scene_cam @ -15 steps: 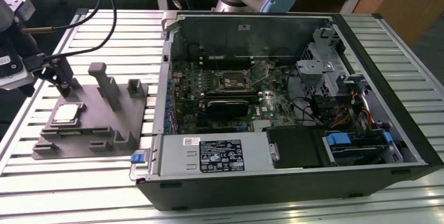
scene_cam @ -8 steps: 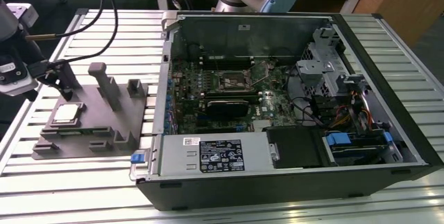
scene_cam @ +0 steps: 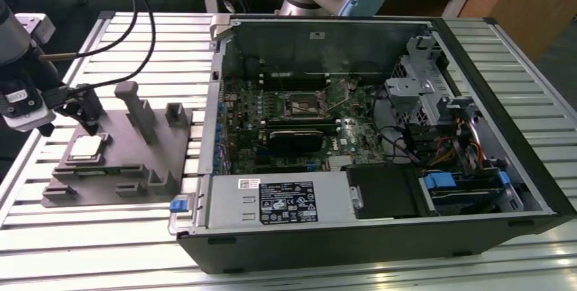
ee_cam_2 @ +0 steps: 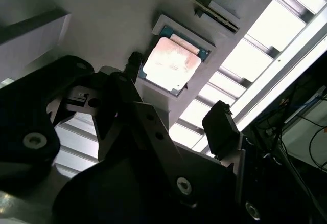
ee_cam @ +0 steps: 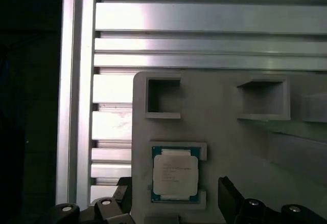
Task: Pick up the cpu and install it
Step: 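Pick up the cpu and move it towards the insertion slot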
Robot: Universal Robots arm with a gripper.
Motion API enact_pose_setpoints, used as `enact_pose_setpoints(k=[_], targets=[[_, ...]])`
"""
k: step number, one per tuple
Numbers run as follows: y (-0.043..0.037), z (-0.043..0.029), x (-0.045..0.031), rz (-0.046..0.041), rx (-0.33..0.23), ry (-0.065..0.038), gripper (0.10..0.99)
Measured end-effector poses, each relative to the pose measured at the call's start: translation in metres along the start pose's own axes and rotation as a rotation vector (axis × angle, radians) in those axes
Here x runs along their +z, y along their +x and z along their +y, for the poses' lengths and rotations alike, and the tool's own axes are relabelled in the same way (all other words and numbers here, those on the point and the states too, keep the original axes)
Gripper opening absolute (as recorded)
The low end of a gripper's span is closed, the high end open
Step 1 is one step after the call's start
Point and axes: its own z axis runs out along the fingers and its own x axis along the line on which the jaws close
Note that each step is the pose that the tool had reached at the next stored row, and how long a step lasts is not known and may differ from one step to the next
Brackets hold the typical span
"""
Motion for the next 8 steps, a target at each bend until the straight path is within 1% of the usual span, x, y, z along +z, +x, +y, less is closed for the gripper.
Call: enact_pose_setpoints(k=[8], targets=[[-0.0001,-0.0007,0.0113,-0.0073,-0.004,0.0,0.761]])
